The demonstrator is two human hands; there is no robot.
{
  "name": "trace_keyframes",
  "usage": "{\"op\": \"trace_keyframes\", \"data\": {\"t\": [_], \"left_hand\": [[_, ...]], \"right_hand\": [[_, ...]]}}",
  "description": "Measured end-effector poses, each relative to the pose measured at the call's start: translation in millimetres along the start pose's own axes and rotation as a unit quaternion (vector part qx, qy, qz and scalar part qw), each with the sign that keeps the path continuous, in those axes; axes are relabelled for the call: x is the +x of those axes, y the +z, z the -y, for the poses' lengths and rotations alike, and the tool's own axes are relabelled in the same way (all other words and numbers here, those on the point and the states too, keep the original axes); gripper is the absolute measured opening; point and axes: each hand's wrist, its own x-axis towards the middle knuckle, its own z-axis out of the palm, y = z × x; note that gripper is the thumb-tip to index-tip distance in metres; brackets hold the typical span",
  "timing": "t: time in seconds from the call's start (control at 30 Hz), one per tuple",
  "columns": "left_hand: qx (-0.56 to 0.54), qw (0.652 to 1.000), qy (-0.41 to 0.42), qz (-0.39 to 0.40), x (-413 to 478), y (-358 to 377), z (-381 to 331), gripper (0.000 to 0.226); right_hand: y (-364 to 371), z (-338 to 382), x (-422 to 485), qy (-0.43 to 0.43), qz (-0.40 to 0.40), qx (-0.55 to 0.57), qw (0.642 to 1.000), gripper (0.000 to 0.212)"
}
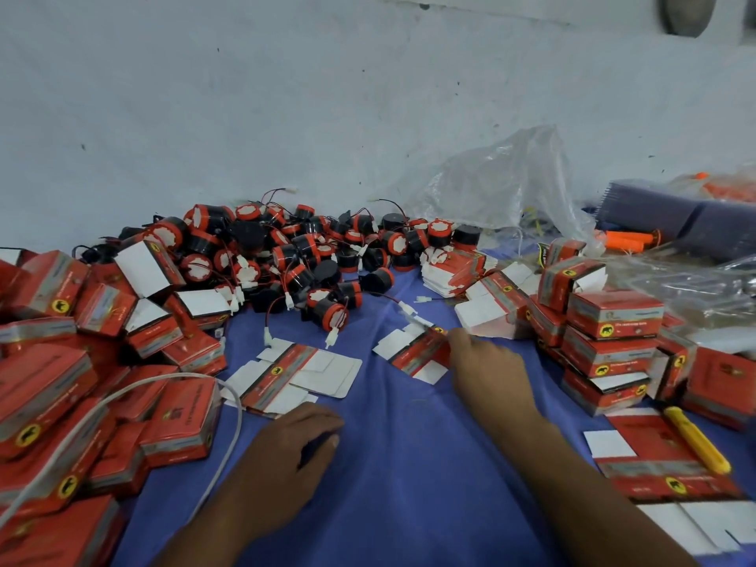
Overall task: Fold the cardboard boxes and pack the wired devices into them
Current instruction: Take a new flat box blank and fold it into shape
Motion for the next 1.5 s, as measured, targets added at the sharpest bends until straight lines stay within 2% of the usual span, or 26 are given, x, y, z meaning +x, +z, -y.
{"op": "trace_keyframes", "data": {"t": [0.1,0.17,0.23,0.3,0.37,0.4,0.43,0.47,0.5,0.57,0.63,0.73,0.8,0.9,0.97,1.03,1.13,1.2,1.27,1.3,1.4,1.5], "left_hand": [[-0.013,0.999,-0.009,-0.028,-1,0,-1,0.022],[-0.032,0.998,-0.021,-0.048,0,-1,-6,0.023],[-0.048,0.997,-0.029,-0.056,1,-2,-10,0.023],[-0.081,0.993,-0.048,-0.068,1,-3,-13,0.024],[-0.149,0.98,-0.087,-0.095,2,-3,-14,0.032],[-0.189,0.97,-0.106,-0.112,4,-3,-15,0.039],[-0.226,0.957,-0.123,-0.131,5,-4,-17,0.044],[-0.256,0.945,-0.138,-0.148,6,-5,-18,0.046],[-0.275,0.936,-0.143,-0.164,7,-7,-19,0.041],[-0.3,0.927,-0.133,-0.18,8,-9,-22,0.029],[-0.322,0.916,-0.139,-0.197,7,-8,-21,0.037],[-0.282,0.912,-0.168,-0.247,9,-6,-20,0.07],[-0.211,0.928,-0.166,-0.26,12,-7,-22,0.082],[-0.174,0.936,-0.164,-0.257,14,-11,-31,0.084],[-0.233,0.922,-0.168,-0.26,14,-13,-36,0.092],[-0.345,0.897,-0.146,-0.234,13,-16,-41,0.1],[-0.531,0.828,-0.112,-0.144,9,-16,-43,0.116],[-0.58,0.796,-0.111,-0.135,5,-16,-45,0.099],[-0.603,0.774,-0.12,-0.152,4,-16,-45,0.066],[-0.61,0.767,-0.125,-0.155,4,-16,-45,0.057],[-0.614,0.764,-0.131,-0.146,4,-16,-48,0.049],[-0.609,0.769,-0.13,-0.148,6,-17,-52,0.05]], "right_hand": [[-24,3,0,0.023,-0.121,0.05,0.991,0.042],[-33,9,-1,0.024,-0.09,0.062,0.994,0.036],[-37,17,1,0.042,0.013,0.029,0.999,0.021],[-42,27,-3,0.054,0.017,0.038,0.998,0.017],[-51,41,-10,-0.007,-0.122,0.125,0.985,0.021],[-51,48,-13,-0.036,-0.198,0.199,0.959,0.016],[-54,56,-14,-0.047,-0.238,0.288,0.926,0.01],[-56,63,-15,-0.03,-0.211,0.399,0.892,0.009],[-56,70,-18,0.015,-0.137,0.507,0.851,0.013],[-46,79,-23,0.093,0.015,0.615,0.783,0.016],[-34,82,-27,0.109,0.089,0.637,0.758,0.015],[-30,82,-32,0.069,0.153,0.657,0.735,0.028],[-32,82,-35,0.043,0.148,0.646,0.748,0.031],[-40,87,-39,-0.035,0.066,0.602,0.795,0.029],[-47,93,-43,-0.121,0.007,0.57,0.813,0.029],[-50,99,-47,-0.195,-0.028,0.518,0.833,0.031],[-47,103,-50,-0.237,-0.068,0.442,0.862,0.045],[-43,102,-51,-0.25,-0.053,0.416,0.873,0.059],[-38,100,-50,-0.263,0.005,0.385,0.884,0.079],[-35,100,-50,-0.266,0.032,0.369,0.89,0.089],[-29,102,-51,-0.254,0.076,0.373,0.889,0.103],[-28,100,-51,-0.209,0.094,0.413,0.881,0.096]]}}
